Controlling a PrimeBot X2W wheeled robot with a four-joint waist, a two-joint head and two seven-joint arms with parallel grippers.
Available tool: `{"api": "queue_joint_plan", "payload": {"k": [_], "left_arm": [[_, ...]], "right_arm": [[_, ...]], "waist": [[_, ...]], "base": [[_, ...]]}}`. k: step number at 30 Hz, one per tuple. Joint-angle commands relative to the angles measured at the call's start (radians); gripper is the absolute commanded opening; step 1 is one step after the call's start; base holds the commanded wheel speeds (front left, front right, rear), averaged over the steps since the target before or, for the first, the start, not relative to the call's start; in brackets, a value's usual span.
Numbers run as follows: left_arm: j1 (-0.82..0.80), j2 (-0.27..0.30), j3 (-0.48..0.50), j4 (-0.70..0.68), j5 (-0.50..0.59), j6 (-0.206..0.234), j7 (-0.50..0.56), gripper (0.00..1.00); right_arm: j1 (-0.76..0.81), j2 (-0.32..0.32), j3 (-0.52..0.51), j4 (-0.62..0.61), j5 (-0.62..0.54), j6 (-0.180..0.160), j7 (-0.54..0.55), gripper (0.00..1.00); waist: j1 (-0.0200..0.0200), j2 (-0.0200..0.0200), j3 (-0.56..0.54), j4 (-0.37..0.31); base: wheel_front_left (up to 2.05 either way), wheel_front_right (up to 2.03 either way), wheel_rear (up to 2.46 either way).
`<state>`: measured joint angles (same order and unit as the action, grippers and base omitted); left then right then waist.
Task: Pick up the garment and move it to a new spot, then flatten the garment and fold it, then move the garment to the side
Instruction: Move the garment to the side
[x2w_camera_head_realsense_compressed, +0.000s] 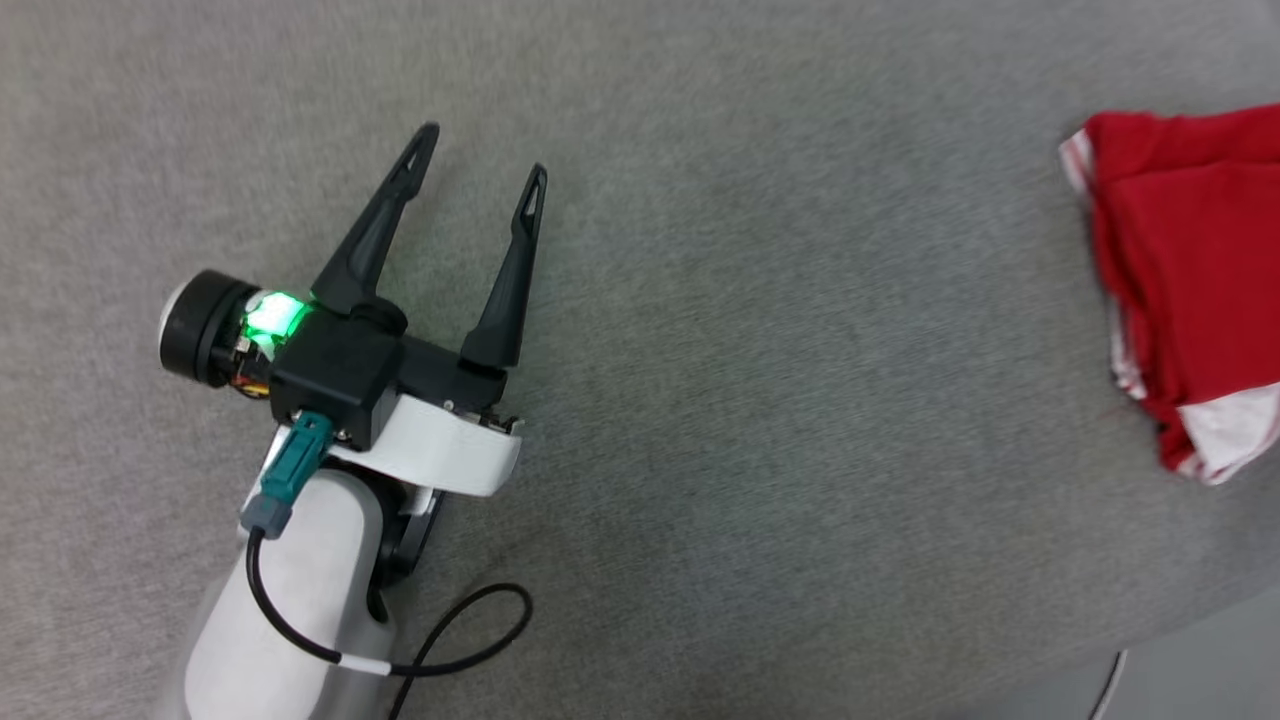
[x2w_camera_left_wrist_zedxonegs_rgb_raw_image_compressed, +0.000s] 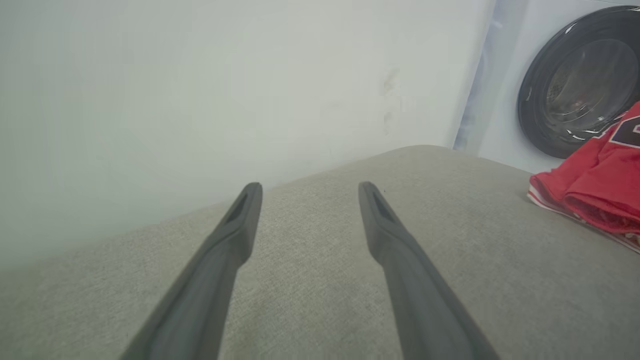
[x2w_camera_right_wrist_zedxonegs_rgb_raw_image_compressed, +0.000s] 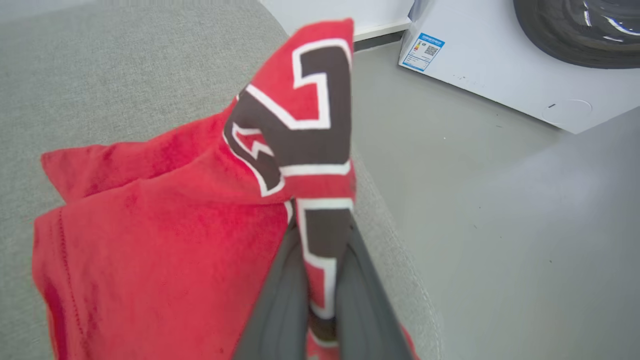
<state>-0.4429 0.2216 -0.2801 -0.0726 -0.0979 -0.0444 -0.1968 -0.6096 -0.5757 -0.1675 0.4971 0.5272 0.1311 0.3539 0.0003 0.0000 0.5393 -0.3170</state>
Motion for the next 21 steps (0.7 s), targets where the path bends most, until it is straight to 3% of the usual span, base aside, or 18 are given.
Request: {"api": "queue_joint_plan", "payload": {"k": [1,6,7,8,9,10,18,21], "left_arm": [[-0.013,0.006,-0.002,-0.005,0.007,-0.004,-0.001,1.0],[-0.04,0.001,-0.017,-0.007,0.011,-0.004,-0.005,1.0],[-0.044,-0.003,-0.021,-0.005,0.011,-0.004,-0.008,1.0],[-0.049,-0.005,-0.023,-0.003,0.011,-0.005,-0.009,1.0],[-0.052,-0.006,-0.025,0.001,0.01,-0.006,-0.012,1.0],[-0.054,-0.006,-0.026,0.005,0.01,-0.005,-0.013,1.0],[-0.039,-0.02,-0.03,0.037,-0.007,0.006,-0.038,1.0],[-0.01,-0.039,-0.029,0.067,-0.03,0.015,-0.055,1.0]], "right_arm": [[-0.02,-0.005,-0.009,0.007,0.006,-0.001,-0.006,0.0],[-0.052,-0.001,-0.04,0.069,-0.012,-0.001,-0.048,0.0],[-0.058,-0.005,-0.038,0.079,-0.023,-0.001,-0.064,0.09],[-0.064,-0.003,-0.037,0.09,-0.033,-0.001,-0.08,0.4],[-0.069,0.001,-0.04,0.103,-0.043,-0.001,-0.092,0.95],[-0.075,0.0,-0.045,0.115,-0.06,-0.001,-0.109,1.0],[-0.13,-0.001,-0.135,0.209,-0.22,-0.001,-0.277,1.0],[-0.113,0.005,-0.195,0.227,-0.319,-0.001,-0.339,1.0]], "waist": [[-0.0003,0.0,0.075,0.024],[-0.0003,0.0,0.124,0.039],[-0.0003,0.0,0.131,0.043],[-0.0003,0.0,0.135,0.047],[-0.0003,0.0,0.139,0.05],[-0.0003,0.0,0.141,0.054],[-0.0003,0.0,0.097,0.088],[-0.0003,0.0,0.021,0.117]], "base": [[0.0,0.0,0.0],[0.0,0.0,0.0],[0.0,0.0,0.0],[0.0,0.0,0.0],[0.0,0.0,0.0],[0.0,0.0,0.0],[0.0,0.0,0.0],[0.0,0.0,0.0]]}}
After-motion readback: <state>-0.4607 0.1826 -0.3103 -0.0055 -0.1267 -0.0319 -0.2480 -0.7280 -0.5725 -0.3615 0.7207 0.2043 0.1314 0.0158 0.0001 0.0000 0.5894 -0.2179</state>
